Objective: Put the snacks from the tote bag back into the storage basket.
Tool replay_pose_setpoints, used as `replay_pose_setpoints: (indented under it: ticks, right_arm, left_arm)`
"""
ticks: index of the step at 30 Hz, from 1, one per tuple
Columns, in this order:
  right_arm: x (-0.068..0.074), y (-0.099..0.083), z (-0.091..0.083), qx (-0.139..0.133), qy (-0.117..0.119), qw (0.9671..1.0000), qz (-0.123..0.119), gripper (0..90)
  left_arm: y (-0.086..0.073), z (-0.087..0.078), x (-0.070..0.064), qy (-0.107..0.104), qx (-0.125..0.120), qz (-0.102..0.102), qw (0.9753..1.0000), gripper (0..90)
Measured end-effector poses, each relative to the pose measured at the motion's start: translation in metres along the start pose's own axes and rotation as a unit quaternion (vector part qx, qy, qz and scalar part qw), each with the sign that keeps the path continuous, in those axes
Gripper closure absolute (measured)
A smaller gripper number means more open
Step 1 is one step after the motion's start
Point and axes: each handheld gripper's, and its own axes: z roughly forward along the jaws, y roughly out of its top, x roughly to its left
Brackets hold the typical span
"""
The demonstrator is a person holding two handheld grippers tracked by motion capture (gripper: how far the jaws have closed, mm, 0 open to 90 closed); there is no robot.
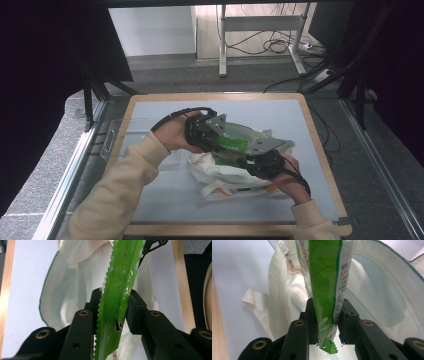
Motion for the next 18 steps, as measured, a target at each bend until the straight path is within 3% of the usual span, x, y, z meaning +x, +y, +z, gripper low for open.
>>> replay_pose_setpoints:
  ticks: [6,10,12,18]
  right_arm:
    - [0.0002,-0.0001,0.0017,-0.001,0.0,1.0,0.001,71.2]
    - [-0.0001,-0.0008,0.0022,-0.006,0.0,1.0,0.003,71.8]
    - [0.0002,-0.0004,0.0017,-0.006,0.0,1.0,-0.003,71.8]
    - [-0.0008,-0.0011,0.0013,-0.012,0.009,0.9999,0.007,71.4]
  left_arm:
    - [-0.0035,0.0028,0.0012,-0.009,0.01,0.002,0.9999,73.0]
    - [-0.0031,0.0079,-0.0013,-0.002,0.026,0.009,0.9996,64.3]
    - [-0.0033,0.0091,-0.0018,0.003,0.028,0.014,0.9995,71.1]
    - [-0.0044,0.0081,-0.0001,0.013,0.024,0.014,0.9995,76.2]
